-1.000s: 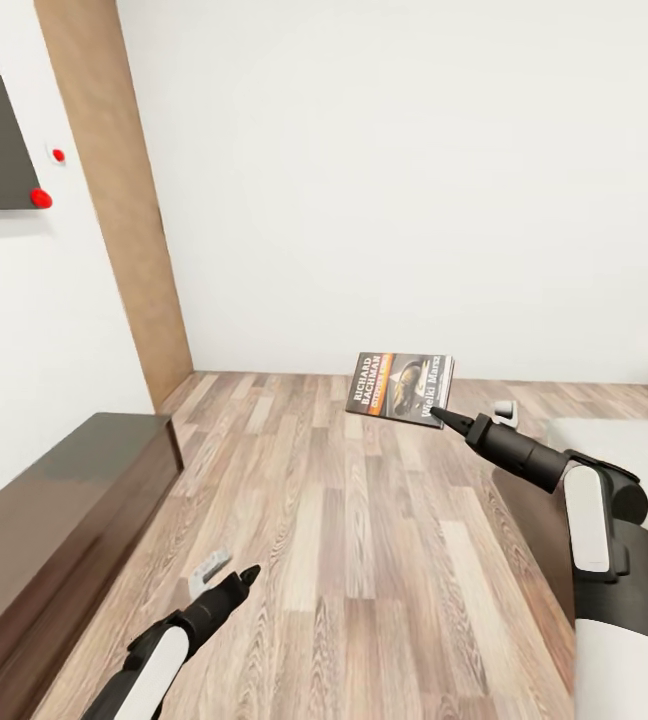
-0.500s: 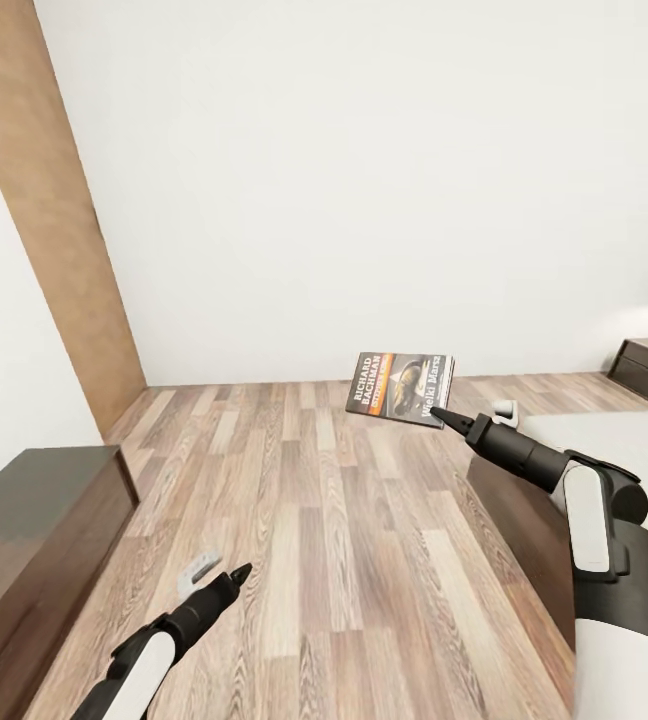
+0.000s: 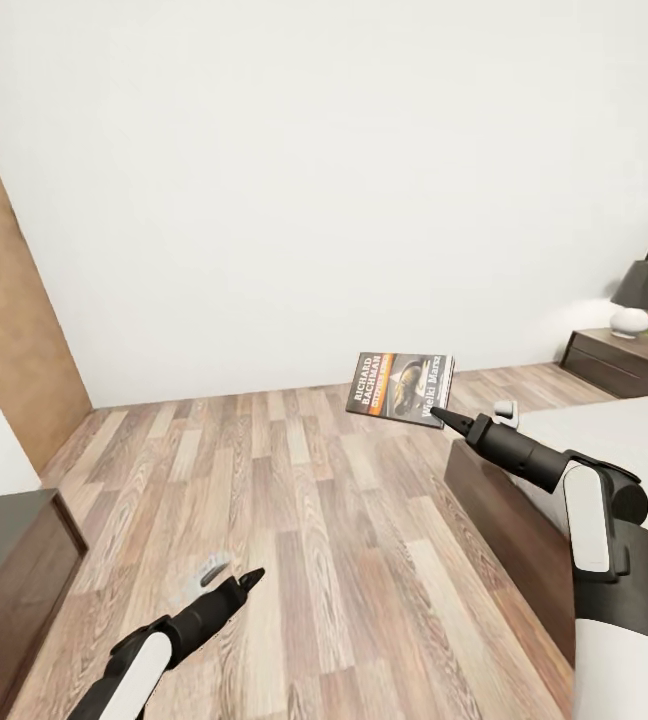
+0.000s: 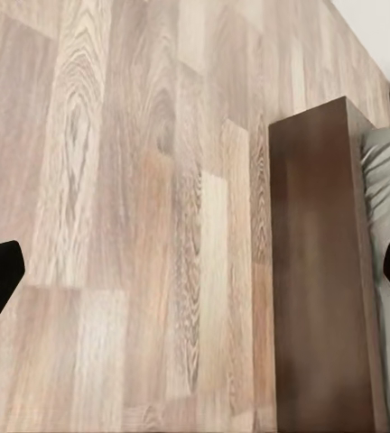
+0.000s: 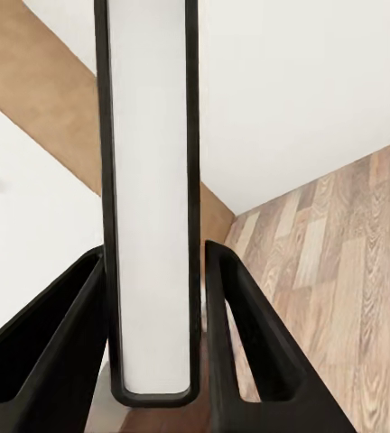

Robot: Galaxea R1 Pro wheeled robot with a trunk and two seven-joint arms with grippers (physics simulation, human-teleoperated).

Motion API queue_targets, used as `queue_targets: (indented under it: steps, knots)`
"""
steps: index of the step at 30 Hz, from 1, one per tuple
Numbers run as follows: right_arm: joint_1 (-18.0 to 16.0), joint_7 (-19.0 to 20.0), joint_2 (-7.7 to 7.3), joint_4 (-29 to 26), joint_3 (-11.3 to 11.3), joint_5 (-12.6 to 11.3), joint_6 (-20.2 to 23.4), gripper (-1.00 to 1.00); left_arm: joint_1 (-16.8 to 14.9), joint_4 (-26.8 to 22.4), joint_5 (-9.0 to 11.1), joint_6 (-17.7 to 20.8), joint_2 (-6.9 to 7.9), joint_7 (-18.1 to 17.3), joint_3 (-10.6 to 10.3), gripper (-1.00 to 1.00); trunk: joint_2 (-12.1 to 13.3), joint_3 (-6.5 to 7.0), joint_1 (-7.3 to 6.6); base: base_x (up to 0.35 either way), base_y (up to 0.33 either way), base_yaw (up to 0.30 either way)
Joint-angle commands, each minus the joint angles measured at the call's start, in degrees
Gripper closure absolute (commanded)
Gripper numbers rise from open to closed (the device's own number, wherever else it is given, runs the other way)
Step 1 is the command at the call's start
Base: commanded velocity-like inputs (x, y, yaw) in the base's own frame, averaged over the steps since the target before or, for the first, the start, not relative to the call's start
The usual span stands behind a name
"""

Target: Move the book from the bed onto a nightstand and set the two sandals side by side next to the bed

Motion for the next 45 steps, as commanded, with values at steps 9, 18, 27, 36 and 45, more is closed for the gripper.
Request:
queue_targets:
  steps: [9,18,27,36,45]
  knots:
    - [0.0,0.4,0.01,0.2,-0.1,-0.1,0.3,1.00,-0.1,0.8,-0.1,0.9,0.17,-1.7,1.8,-1.00,0.0,-0.05,0.02,0.284,0.149,-0.141]
    - [0.0,0.4,0.01,0.1,-0.1,-0.2,0.3,1.00,-0.1,1.3,-0.3,0.9,0.11,-1.8,1.9,-1.00,0.0,-0.05,0.02,0.284,0.143,-0.044]
    - [0.0,0.4,0.03,0.1,-0.1,-0.2,0.3,1.00,-0.2,1.5,-0.4,0.9,0.04,-1.8,1.9,-1.00,0.0,-0.05,0.02,0.284,0.142,-0.219]
    - [0.0,0.4,0.04,0.1,-0.1,-0.2,0.3,1.00,-0.2,1.6,-0.4,0.8,-0.11,-1.8,1.9,-1.00,0.0,-0.05,0.02,0.284,0.142,-0.255]
    - [0.0,0.4,0.04,0.1,-0.1,-0.2,0.3,1.00,-0.2,1.8,-0.4,0.8,-0.16,-1.8,1.9,-1.00,0.0,-0.05,0.02,0.284,0.142,-0.259]
